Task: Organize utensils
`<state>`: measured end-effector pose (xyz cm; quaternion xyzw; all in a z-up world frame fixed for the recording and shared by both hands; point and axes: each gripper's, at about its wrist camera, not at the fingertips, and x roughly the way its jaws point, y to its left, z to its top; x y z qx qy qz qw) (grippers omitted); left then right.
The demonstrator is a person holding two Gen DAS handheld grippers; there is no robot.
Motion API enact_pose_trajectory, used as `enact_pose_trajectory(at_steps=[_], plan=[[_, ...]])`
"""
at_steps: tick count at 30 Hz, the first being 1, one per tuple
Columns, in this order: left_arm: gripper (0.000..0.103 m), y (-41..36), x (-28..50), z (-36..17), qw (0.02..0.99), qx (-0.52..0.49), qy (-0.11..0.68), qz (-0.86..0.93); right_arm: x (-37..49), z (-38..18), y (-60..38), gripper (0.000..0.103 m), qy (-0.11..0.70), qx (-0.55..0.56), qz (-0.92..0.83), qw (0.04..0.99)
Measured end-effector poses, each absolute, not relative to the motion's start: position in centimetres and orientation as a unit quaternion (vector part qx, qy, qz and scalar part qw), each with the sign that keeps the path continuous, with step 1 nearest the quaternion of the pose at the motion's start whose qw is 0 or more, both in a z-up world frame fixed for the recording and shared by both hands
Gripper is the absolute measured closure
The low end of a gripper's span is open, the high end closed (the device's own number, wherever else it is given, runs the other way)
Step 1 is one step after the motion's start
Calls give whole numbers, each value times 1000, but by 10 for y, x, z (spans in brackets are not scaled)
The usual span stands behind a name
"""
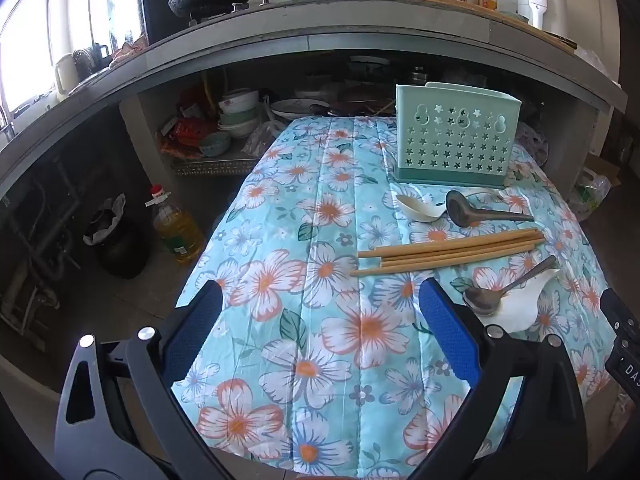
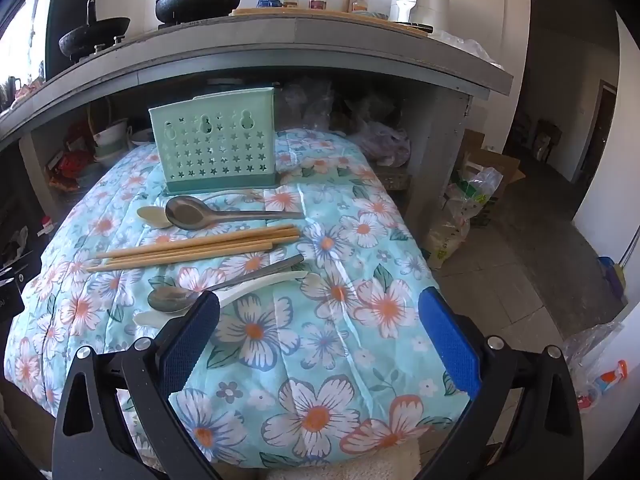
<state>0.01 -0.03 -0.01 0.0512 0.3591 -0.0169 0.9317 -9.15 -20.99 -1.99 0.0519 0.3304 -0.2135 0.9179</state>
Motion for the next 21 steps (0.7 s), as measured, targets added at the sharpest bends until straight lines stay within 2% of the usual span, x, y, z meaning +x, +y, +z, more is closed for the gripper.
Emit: enact_pose_trajectory(at_steps=[21], plan=[[8, 4, 2, 1, 934, 49, 355, -15, -92, -19, -209, 6, 330, 48, -214, 918]])
